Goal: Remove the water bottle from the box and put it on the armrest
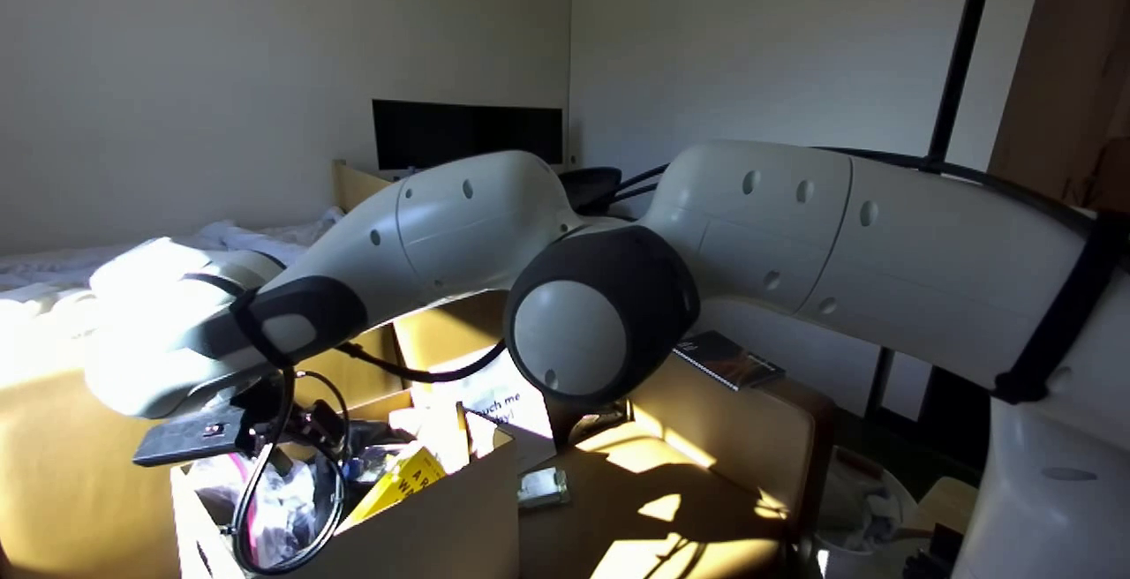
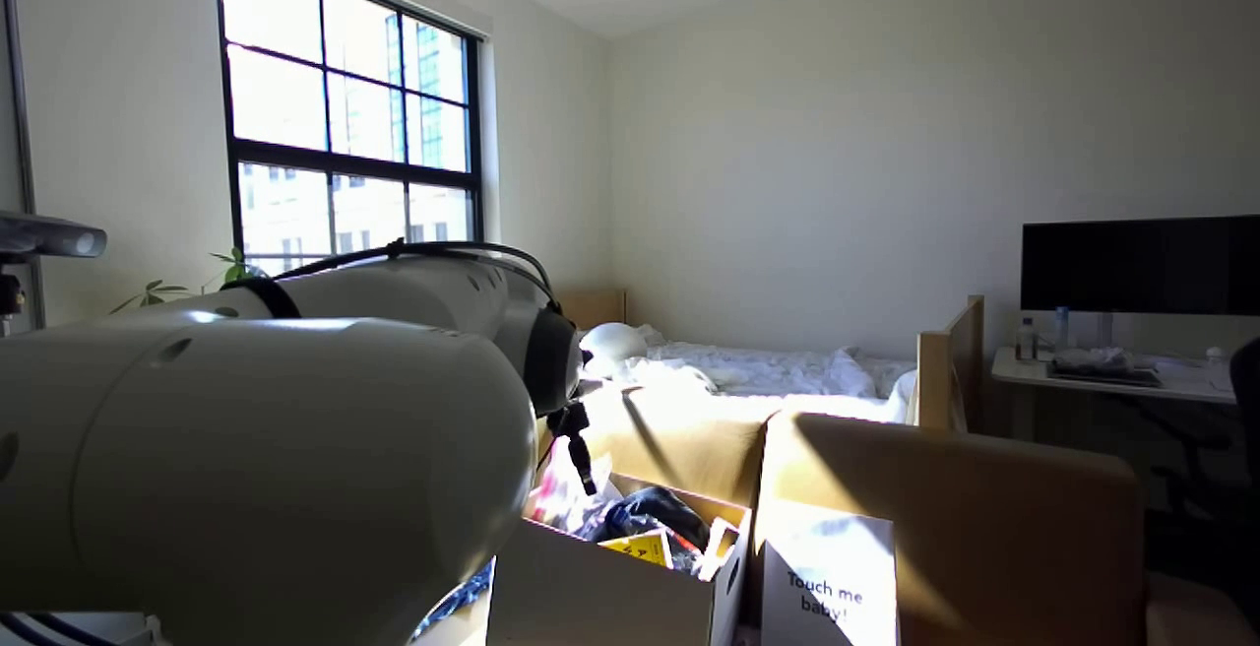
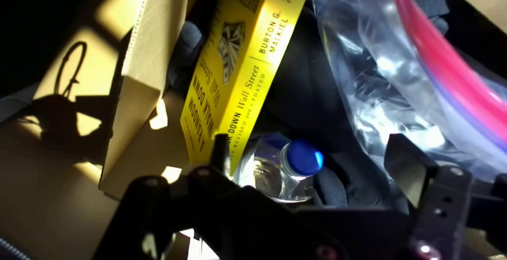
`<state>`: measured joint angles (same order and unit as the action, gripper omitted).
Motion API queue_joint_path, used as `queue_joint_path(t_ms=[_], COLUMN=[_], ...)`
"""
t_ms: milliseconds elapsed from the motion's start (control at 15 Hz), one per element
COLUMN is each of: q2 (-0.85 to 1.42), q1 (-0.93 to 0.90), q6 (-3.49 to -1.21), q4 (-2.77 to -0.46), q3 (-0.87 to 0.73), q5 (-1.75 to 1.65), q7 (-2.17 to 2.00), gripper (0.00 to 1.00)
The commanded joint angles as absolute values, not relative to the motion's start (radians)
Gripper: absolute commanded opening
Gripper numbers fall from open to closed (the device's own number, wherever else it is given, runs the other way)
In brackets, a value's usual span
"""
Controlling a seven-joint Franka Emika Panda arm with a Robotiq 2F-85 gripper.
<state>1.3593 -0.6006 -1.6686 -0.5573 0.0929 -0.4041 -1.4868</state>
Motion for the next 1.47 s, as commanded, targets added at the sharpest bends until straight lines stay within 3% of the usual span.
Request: queue_joint_path(t_ms=[0,1067,1200,1267,1400], q2=[1.354,1.451,1.529,1.463,1.474], q1=[-0.565,-0.536,-0.560,-0.556,-0.555], q6=[-1.589,-1.718,-1.709,-1.772,-1.836], q4=[-0.591,-0.494,-0.355,-0.474,-0.473], q3=[0.100,0.046,-0.034,-0.053,-0.070], q5=[-0.375,-0.438,-0.365,-0.354,-0.336], q7=[-1.501,-1.495,-1.463,-1.486,-1.484], gripper=[1.00,1.00,1.00,1.00,1.00])
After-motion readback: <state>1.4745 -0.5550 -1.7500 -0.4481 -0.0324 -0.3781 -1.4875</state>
